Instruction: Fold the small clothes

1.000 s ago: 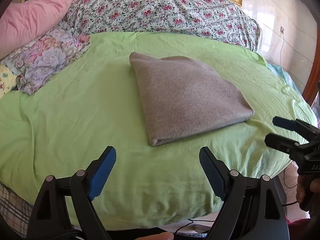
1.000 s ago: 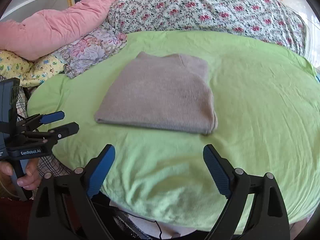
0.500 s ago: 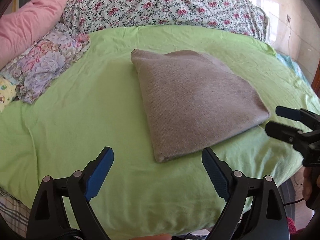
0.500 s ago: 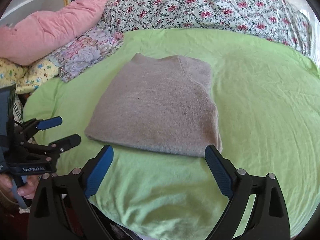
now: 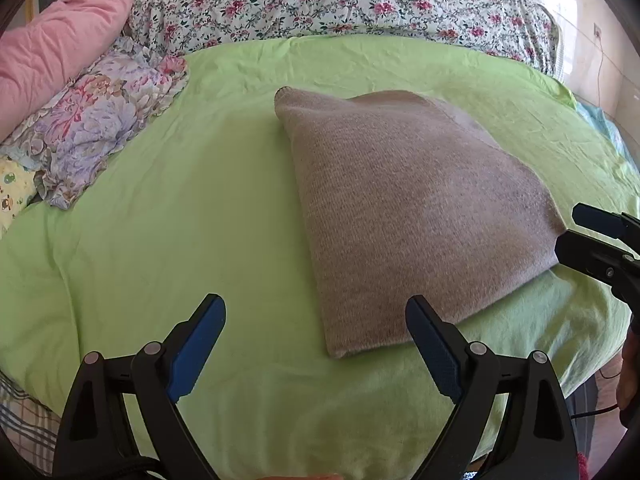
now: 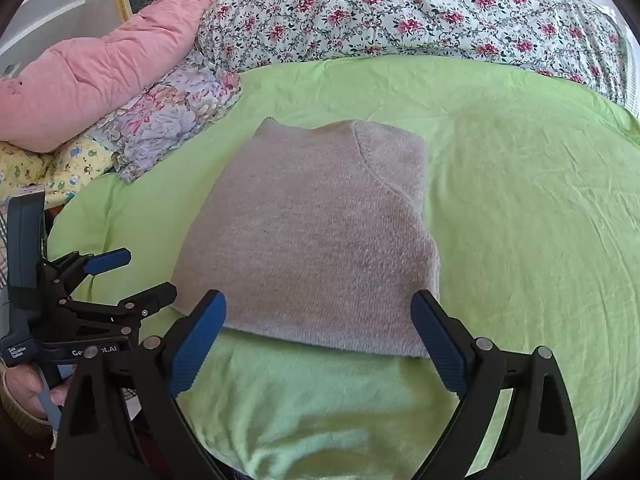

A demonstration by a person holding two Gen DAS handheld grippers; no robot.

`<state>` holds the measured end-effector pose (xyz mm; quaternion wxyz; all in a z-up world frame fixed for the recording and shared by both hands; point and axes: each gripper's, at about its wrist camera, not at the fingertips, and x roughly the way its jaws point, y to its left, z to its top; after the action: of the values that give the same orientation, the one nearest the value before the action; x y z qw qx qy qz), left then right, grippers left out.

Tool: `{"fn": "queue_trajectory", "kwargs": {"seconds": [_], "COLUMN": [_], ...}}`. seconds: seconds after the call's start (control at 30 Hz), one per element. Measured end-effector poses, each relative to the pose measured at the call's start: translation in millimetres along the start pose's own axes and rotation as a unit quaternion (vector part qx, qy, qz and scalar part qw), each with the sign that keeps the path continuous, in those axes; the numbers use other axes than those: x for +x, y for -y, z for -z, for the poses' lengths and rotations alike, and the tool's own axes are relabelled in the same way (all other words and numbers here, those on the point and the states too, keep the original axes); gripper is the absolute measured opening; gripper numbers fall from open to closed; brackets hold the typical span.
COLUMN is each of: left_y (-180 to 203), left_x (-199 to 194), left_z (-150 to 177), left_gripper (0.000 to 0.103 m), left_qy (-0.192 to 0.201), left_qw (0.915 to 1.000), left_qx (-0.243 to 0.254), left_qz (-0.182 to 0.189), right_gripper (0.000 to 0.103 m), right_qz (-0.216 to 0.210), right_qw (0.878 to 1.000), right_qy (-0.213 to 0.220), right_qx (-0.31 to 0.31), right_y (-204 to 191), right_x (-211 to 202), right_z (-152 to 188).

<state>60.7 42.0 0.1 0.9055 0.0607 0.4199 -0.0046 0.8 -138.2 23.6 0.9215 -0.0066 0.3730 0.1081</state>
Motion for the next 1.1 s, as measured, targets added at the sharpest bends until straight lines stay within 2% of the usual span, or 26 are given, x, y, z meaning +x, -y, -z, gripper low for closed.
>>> {"fn": "queue_trajectory", "kwargs": {"seconds": [0.47,1.1], "left_y": [4,11], "left_x": [3,5], "left_z": [-18,-24], "left_gripper": [0.093,0.093], "left_qy": [-0.008,-0.011], "left_qw": [1.0,0.9999], "left_qx": [-0.002,-0.002], "left_qz": [-0.001,0.011], "right_gripper": [0.094,0.095], "right_qz": [0.001,-0.001], "right_qw": [1.0,1.0], "right_qy": [-0.006,-0.013], "right_qx": [-0.002,-0.006], "right_y": [5,2], "right_x": [8,15], "right_z": [-12,-22]}}
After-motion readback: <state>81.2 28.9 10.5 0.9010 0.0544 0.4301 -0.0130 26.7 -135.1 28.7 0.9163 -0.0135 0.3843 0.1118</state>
